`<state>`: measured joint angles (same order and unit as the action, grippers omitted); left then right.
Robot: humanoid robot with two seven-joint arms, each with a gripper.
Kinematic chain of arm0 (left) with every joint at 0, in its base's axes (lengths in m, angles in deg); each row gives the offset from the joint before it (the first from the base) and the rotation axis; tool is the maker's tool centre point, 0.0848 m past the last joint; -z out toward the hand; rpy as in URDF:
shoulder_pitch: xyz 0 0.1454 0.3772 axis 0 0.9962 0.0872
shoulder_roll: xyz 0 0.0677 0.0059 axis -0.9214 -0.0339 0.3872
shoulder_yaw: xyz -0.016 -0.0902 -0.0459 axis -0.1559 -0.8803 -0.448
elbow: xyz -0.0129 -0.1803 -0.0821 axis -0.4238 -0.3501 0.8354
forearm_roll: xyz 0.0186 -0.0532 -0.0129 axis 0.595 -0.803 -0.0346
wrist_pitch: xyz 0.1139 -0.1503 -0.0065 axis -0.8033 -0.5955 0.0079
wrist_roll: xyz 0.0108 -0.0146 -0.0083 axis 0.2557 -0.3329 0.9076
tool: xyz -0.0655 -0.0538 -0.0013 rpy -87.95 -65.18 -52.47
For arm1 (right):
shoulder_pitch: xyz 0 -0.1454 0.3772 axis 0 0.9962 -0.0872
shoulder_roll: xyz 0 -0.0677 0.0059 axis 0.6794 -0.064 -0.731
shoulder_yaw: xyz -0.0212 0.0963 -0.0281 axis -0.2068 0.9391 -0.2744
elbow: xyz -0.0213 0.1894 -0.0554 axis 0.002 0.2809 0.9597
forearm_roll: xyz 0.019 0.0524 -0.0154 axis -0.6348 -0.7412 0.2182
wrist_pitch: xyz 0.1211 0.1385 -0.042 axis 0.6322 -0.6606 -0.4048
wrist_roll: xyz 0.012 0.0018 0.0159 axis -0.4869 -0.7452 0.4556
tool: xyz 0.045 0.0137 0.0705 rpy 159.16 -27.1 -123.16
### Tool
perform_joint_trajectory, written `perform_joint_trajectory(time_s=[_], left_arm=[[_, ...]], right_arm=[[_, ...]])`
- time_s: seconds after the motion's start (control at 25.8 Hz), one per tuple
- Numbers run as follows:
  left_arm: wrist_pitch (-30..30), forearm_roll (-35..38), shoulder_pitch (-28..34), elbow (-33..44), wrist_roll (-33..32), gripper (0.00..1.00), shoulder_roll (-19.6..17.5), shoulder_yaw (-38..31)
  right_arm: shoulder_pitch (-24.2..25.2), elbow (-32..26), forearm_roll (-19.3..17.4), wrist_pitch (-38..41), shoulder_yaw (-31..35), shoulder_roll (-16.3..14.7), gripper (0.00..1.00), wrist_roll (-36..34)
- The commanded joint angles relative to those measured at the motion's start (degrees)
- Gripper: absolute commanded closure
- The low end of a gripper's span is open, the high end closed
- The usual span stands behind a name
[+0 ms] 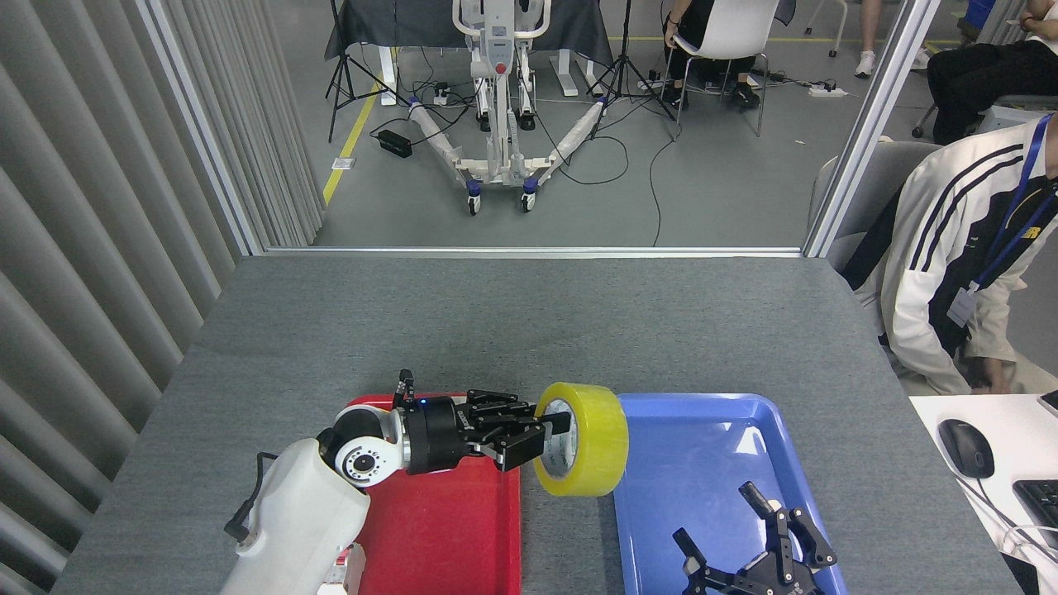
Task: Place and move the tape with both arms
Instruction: 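Lift the tape roll and carry it toward the right gripper over the blue tray, then grasp the tape roll with the right gripper and release it from the left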
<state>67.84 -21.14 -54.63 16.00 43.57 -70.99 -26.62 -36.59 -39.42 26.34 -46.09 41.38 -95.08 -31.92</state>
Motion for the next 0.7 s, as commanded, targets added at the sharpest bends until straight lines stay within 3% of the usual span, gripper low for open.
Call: perform_joint_trajectory(time_s=[0.0, 0.23, 0.39, 0.58, 0.66], left_arm=[[0.0, 4.0, 1.4, 3.6, -0.1, 1.00, 0.2, 2.0], [0.0, 5.3, 1.7, 4.8, -0.1, 1.00, 0.2, 2.4], [0.0, 6.0, 2.4, 5.7, -0.1, 1.00, 0.9, 2.7], [0.0, 7.2, 4.4, 9.4, -0.2, 1.00, 1.8, 2.8], [0.0, 8.4, 5.1, 10.7, -0.2, 1.00, 2.4, 2.8]], right_arm=[[-1.6, -0.3, 0.0, 6.8, -1.5, -1.0, 0.00, -0.2], [-3.0, -0.2, 0.3, 7.5, -7.6, -1.0, 0.00, 0.0], [-4.0, 0.1, 2.5, 7.3, -11.4, -0.2, 0.00, 0.4], [-4.1, 0.7, 2.6, 6.0, -12.7, 0.8, 0.01, 0.4], [-4.5, 0.7, 2.8, 5.9, -13.5, 0.8, 0.15, 0.4]])
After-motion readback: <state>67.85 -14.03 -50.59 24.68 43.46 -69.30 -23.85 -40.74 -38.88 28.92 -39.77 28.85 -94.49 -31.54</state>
